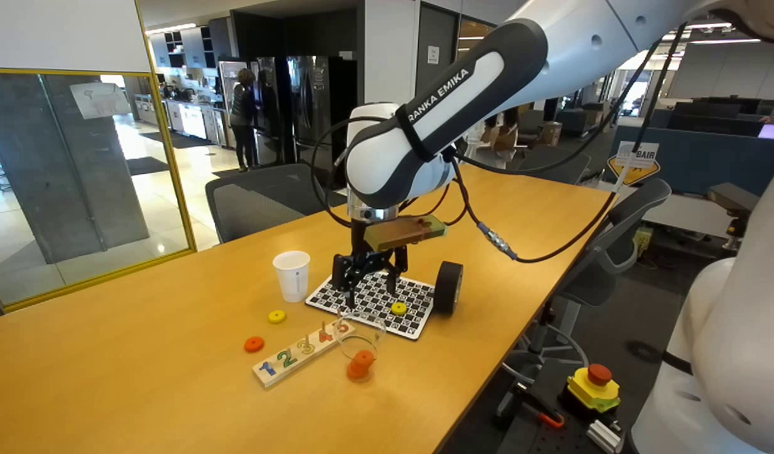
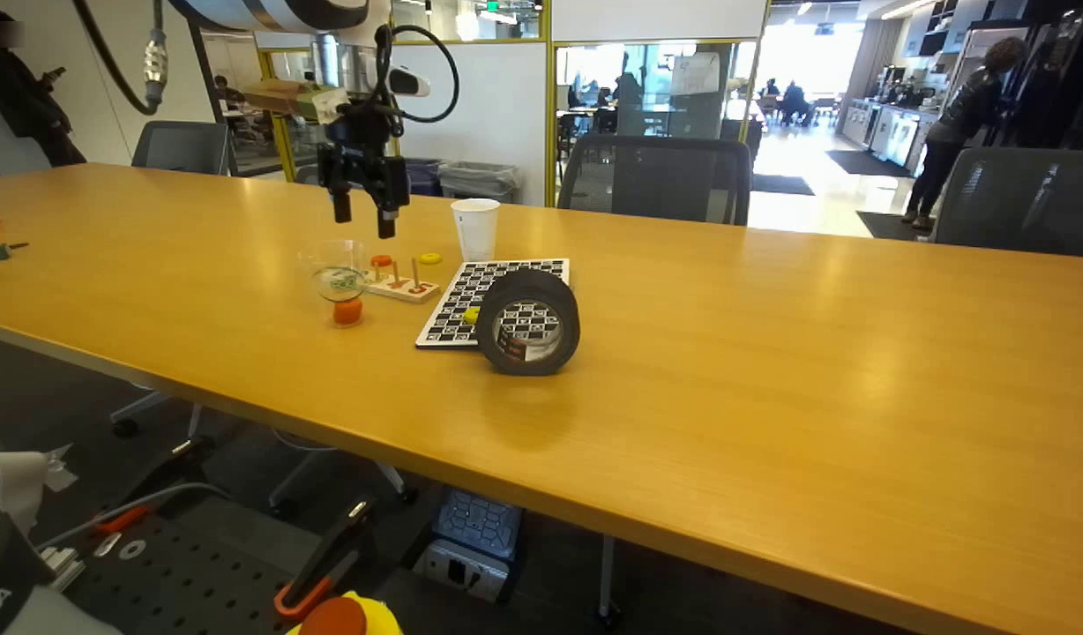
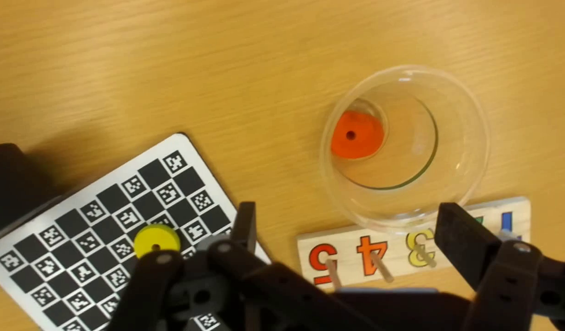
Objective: Put the orange circle into the transparent cup and put the yellow circle into the white cup.
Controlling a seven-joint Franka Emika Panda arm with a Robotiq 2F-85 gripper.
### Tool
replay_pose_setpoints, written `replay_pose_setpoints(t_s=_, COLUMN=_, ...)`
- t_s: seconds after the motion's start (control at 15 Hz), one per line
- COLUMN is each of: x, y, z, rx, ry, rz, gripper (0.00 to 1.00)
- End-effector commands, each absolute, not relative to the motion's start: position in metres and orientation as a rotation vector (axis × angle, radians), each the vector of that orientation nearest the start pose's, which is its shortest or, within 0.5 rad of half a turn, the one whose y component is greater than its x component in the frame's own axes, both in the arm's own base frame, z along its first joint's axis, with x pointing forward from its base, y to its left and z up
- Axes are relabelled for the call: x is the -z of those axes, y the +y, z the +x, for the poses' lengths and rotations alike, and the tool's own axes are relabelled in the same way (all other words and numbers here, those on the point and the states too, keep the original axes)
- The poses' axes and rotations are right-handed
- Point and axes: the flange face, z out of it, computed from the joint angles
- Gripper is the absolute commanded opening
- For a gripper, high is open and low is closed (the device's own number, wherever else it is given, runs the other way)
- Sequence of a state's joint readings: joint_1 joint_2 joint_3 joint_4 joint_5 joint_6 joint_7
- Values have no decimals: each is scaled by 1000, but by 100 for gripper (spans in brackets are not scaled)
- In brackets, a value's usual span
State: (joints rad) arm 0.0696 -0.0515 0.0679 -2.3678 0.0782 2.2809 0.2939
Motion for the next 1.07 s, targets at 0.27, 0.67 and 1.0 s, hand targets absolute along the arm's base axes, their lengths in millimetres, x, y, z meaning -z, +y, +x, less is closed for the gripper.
replay_pose_setpoints(t_s=0.27, x=-309, y=8, z=498, rx=110, ry=910, rz=-3018, gripper=100)
replay_pose_setpoints(t_s=0.67, x=-258, y=-14, z=509, rx=103, ry=1202, rz=-2970, gripper=100)
replay_pose_setpoints(t_s=1.0, x=-233, y=-21, z=511, rx=104, ry=1308, rz=-2916, gripper=100)
